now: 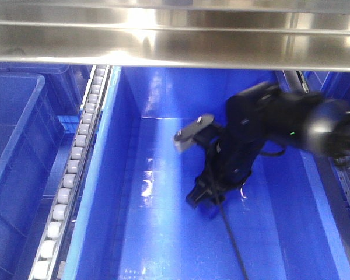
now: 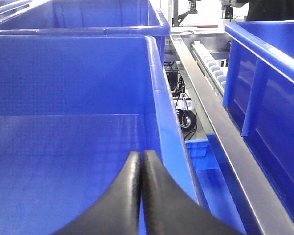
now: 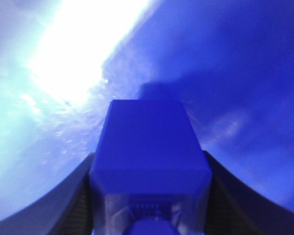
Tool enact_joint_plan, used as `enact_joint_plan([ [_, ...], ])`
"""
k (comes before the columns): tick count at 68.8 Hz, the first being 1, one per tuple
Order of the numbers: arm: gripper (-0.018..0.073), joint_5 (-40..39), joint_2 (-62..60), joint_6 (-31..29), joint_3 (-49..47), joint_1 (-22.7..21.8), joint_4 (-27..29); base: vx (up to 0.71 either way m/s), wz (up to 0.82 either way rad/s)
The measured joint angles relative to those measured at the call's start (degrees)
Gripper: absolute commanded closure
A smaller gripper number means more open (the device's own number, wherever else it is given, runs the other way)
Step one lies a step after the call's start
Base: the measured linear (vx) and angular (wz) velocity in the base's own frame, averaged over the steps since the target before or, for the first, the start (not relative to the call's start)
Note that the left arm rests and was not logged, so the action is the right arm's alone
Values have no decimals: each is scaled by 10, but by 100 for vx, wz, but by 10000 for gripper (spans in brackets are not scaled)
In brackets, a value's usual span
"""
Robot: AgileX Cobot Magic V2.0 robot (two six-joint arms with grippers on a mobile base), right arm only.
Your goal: Pour parts from conveyor to right shelf
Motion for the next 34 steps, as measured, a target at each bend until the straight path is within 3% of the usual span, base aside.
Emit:
enact_joint_plan([
  [10, 529, 0, 21, 0, 0, 0, 0, 0, 0],
  [18, 448, 2, 28, 0, -5, 0, 2, 0, 0],
  [26, 298, 3, 28, 0, -6, 0, 2, 0, 0],
  [34, 85, 3, 28, 0, -6, 0, 2, 0, 0],
])
